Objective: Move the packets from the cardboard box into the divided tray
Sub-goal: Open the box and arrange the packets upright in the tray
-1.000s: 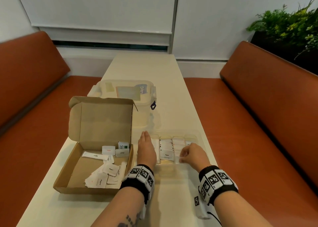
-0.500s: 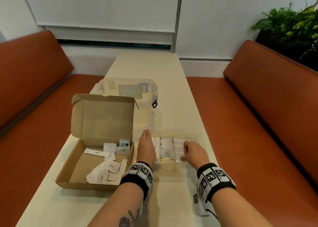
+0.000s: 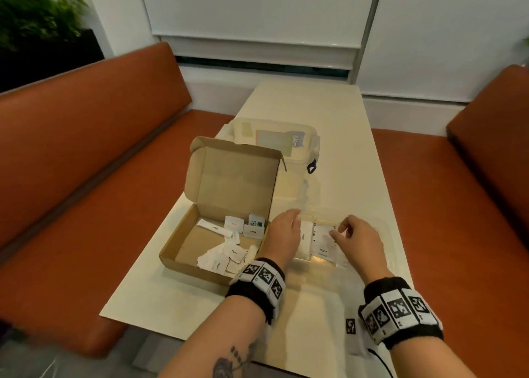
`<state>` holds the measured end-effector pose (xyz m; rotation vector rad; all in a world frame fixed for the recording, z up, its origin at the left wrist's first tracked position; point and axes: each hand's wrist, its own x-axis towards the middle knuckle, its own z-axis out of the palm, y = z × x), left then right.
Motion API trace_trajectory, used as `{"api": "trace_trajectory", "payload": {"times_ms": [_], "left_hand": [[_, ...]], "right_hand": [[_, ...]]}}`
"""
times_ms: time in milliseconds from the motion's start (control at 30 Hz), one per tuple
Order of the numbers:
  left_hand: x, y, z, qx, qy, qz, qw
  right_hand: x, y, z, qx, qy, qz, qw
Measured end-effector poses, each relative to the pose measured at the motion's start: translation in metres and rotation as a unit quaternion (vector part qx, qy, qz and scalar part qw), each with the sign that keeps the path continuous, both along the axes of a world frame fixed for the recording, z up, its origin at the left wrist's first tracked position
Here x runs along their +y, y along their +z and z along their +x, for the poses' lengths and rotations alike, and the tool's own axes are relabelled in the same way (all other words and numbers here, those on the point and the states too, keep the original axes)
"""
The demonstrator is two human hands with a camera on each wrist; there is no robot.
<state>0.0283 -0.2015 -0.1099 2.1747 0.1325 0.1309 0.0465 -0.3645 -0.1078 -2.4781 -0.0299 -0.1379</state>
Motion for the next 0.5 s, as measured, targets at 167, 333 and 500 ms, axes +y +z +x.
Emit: {"api": "trace_trajectory", "payload": {"times_ms": [167, 333, 500], "left_hand": [[0.053, 0.011, -0.007, 0.033, 0.095, -0.007, 0.995], [0.125, 0.007, -0.01, 0.162, 0.114, 0.146, 0.969], [0.158, 0.002, -0.014, 0.337, -0.002, 0.235, 0.912]], "right_hand": [[0.069, 0.011, -0.019, 0.021, 0.092, 0.102, 0.99], [0.135, -0.001, -0.041, 0.089, 0.19, 0.057, 0.976], [0.177, -0.003, -0.04, 0.145, 0.174, -0.025, 0.974]]}}
